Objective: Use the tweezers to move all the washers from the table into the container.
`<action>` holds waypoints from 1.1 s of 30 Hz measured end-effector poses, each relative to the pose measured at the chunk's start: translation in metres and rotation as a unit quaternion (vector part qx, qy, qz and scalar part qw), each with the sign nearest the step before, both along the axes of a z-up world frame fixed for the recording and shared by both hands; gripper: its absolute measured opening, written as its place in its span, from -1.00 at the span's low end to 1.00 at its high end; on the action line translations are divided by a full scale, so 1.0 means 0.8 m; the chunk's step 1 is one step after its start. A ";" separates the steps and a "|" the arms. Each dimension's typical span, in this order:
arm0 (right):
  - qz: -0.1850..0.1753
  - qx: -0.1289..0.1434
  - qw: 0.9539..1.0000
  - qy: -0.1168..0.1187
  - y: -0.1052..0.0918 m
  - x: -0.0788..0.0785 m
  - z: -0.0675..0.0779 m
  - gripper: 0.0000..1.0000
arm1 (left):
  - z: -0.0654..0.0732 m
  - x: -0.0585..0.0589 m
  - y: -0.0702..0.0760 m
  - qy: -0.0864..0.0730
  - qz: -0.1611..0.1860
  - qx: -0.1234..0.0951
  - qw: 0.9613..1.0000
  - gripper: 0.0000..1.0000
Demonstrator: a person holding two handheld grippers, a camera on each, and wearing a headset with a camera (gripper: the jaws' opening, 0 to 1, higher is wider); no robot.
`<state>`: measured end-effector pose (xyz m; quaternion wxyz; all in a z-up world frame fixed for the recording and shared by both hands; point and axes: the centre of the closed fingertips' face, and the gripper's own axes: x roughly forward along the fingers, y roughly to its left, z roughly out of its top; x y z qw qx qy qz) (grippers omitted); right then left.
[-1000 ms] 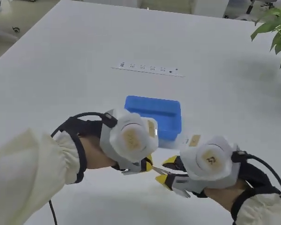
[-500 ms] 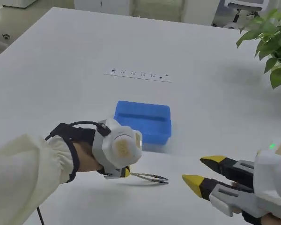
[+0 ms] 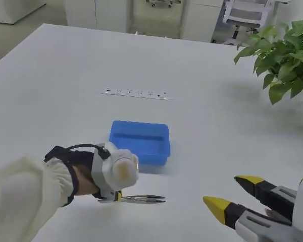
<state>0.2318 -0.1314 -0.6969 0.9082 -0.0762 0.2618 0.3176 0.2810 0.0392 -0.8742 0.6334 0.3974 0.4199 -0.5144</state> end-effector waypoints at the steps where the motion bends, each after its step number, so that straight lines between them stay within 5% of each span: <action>1: -0.006 0.001 1.000 0.000 -0.004 -0.003 0.000 -0.11 | 0.000 -0.001 0.000 0.001 0.001 0.001 1.000 -1.00; 14: -0.024 0.000 1.000 0.005 -0.019 -0.015 -0.001 -0.14 | -0.006 0.003 0.007 -0.005 -0.004 0.022 1.000 -0.97; 17: -0.019 -0.001 1.000 0.002 -0.014 -0.016 0.000 -0.11 | 0.002 -0.003 0.008 0.004 0.008 0.002 1.000 -0.70; 20: -0.013 -0.001 1.000 0.003 -0.008 -0.018 -0.003 -0.09 | 0.026 0.003 0.002 -0.015 0.062 -0.043 0.997 -0.45; 22: -0.011 -0.002 1.000 0.005 -0.004 -0.019 -0.007 -0.07 | 0.051 0.006 -0.002 -0.032 0.105 -0.088 0.990 -0.31; 26: -0.008 0.001 1.000 0.008 0.001 -0.022 -0.012 -0.04 | 0.081 0.001 0.007 -0.050 0.176 -0.120 0.976 0.01; 30: -0.013 0.005 1.000 0.013 0.001 -0.021 -0.017 0.04 | 0.118 -0.015 0.005 -0.048 0.256 -0.192 0.946 0.43; 32: -0.014 0.007 1.000 0.009 0.000 -0.020 -0.017 0.05 | 0.138 -0.027 0.002 -0.041 0.283 -0.237 0.928 0.67; 33: -0.016 0.011 1.000 0.007 0.000 -0.020 -0.016 0.07 | 0.149 -0.030 0.004 -0.044 0.312 -0.263 0.912 0.76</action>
